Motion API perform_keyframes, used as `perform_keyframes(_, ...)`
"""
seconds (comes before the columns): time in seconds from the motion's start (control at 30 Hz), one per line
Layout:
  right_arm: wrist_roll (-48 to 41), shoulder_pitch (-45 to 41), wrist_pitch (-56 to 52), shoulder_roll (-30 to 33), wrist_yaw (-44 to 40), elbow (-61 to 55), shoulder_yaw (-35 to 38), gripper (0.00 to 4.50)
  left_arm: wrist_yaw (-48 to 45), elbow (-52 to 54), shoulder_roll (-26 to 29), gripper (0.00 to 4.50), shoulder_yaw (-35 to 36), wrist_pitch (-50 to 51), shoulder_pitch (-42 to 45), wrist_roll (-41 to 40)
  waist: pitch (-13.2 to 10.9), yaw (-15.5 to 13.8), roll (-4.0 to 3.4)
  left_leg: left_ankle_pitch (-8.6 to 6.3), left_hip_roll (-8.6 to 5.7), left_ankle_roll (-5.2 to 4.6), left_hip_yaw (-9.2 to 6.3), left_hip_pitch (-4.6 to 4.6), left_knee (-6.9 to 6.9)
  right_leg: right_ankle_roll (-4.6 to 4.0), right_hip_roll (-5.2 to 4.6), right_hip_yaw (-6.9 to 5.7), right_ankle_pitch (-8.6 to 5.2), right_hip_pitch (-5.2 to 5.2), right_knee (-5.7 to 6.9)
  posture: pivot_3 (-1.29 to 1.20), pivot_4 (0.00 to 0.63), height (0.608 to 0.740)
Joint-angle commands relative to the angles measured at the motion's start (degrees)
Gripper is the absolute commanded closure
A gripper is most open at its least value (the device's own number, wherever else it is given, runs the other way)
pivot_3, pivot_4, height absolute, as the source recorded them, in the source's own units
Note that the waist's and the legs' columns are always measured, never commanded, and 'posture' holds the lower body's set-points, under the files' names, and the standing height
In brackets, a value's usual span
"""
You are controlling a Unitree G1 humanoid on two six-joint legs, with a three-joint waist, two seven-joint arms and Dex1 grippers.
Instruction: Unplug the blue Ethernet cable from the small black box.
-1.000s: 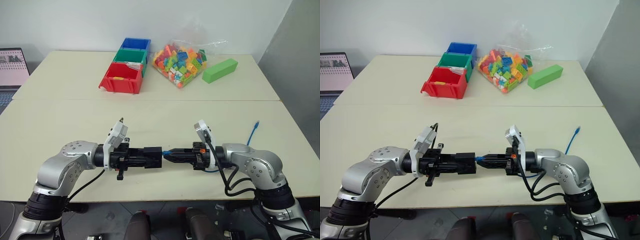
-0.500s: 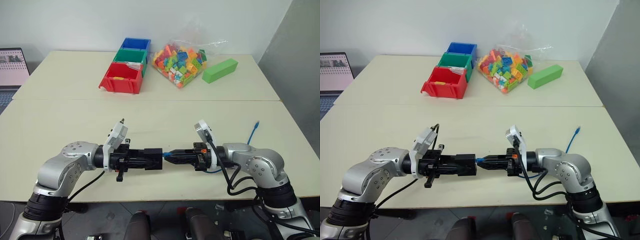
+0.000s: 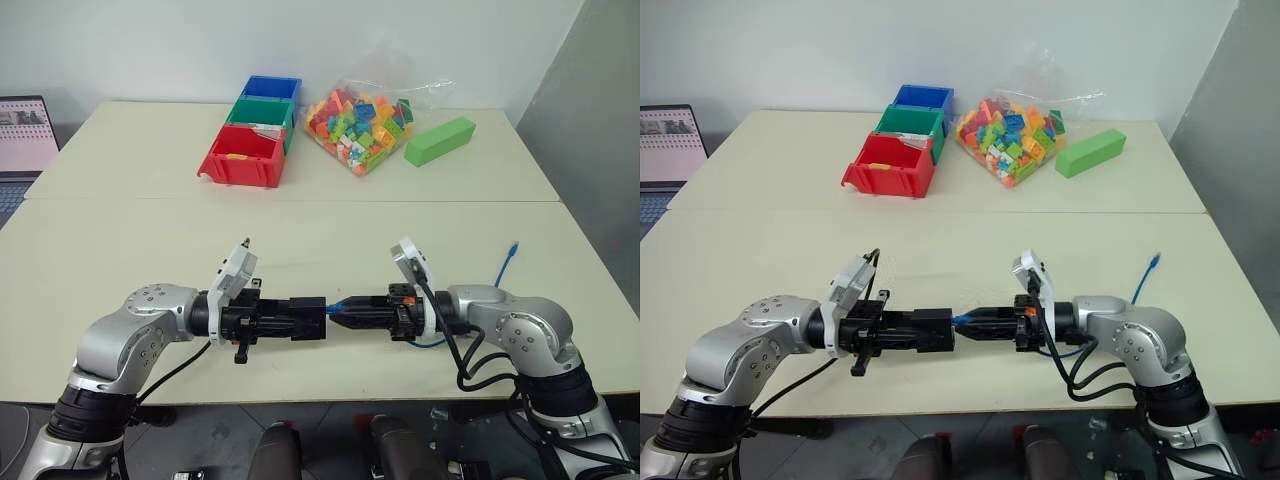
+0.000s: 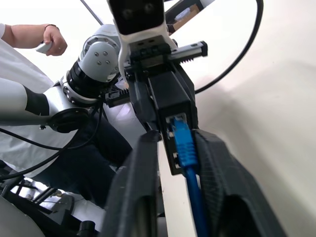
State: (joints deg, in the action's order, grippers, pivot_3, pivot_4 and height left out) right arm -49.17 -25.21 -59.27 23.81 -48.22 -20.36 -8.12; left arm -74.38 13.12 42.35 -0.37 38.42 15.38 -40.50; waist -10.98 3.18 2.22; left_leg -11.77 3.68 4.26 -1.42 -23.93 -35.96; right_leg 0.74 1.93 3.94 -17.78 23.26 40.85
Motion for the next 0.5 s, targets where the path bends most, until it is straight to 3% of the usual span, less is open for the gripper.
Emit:
perform_keyframes(0.03,-2.26,0.48,0.39,0.43,-0.21,-3.87,0.96,2.47,-0.57,0.95,0.46,3.70,-0.08,0.23,0.36,-0.77,0.00,0.00,0.00,0.00,0.00,0.00,0.00,0.00,0.00,0.00,0.00,0.00,0.00,0.00,0.00,0.00,0.150,0.740)
perform_keyframes(0.5,-1.23,2.95,2.08,-0.74,1.34,-1.77,0.90,2.47,-1.76,0.18,0.27,3.70,-0.20,1.80,2.00,-1.31,0.00,0.00,0.00,0.00,0.00,0.00,0.00,-0.01,0.00,0.00,0.00,0.00,0.00,0.00,-0.01,0.00,0.150,0.740)
